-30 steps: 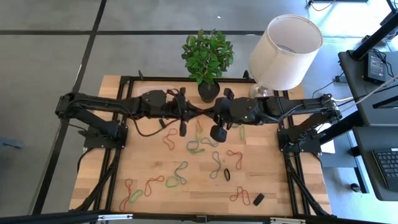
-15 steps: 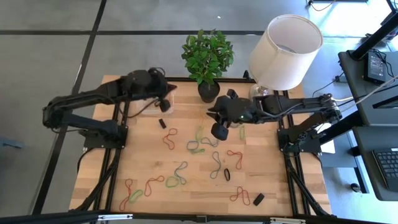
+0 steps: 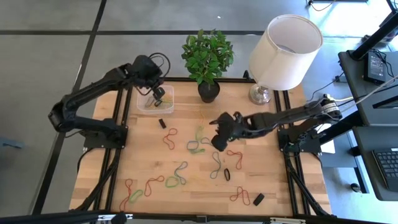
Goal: Pick and place rubber bands into bin
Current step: Put the red rubber band into the transparent bin, then put the blue rubber band into the transparent bin
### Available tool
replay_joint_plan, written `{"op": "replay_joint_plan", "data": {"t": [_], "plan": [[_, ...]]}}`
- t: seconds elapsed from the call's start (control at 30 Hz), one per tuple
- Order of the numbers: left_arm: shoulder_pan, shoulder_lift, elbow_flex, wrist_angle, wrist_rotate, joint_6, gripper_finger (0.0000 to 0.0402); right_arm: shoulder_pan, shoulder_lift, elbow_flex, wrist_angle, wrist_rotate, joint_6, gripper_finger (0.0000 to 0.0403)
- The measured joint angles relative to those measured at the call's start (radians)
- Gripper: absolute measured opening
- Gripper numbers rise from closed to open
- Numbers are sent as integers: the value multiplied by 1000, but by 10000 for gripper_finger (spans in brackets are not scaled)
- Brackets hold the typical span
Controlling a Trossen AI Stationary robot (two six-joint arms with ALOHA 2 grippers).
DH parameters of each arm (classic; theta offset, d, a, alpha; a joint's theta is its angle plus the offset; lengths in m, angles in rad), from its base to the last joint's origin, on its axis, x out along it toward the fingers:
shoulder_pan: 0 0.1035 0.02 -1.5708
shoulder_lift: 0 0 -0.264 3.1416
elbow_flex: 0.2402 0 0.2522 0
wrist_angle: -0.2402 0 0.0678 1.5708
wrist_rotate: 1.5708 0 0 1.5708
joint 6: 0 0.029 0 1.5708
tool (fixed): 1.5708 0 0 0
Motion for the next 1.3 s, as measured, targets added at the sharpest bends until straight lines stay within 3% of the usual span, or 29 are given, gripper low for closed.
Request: {"op": "replay_joint_plan", "data": {"t": [0.3,0.57,0.8,0.93,1.07,1.2,1.3], "plan": [[128,5,-266,146,21,-67,1,78,0,-62,36,21,140,78],[142,9,-351,157,45,-157,40,78,0,-62,44,72,137,78],[159,9,-361,144,42,-168,100,75,0,-62,42,72,135,78],[157,7,-318,142,93,-188,119,75,-2,-62,21,72,151,78],[141,-17,-271,127,165,-228,120,75,-9,-62,-114,71,281,78],[97,-67,-247,101,175,-230,105,72,-9,-67,-327,73,436,78],[49,-121,-244,103,176,-240,94,45,-17,-110,-383,53,470,78]]}}
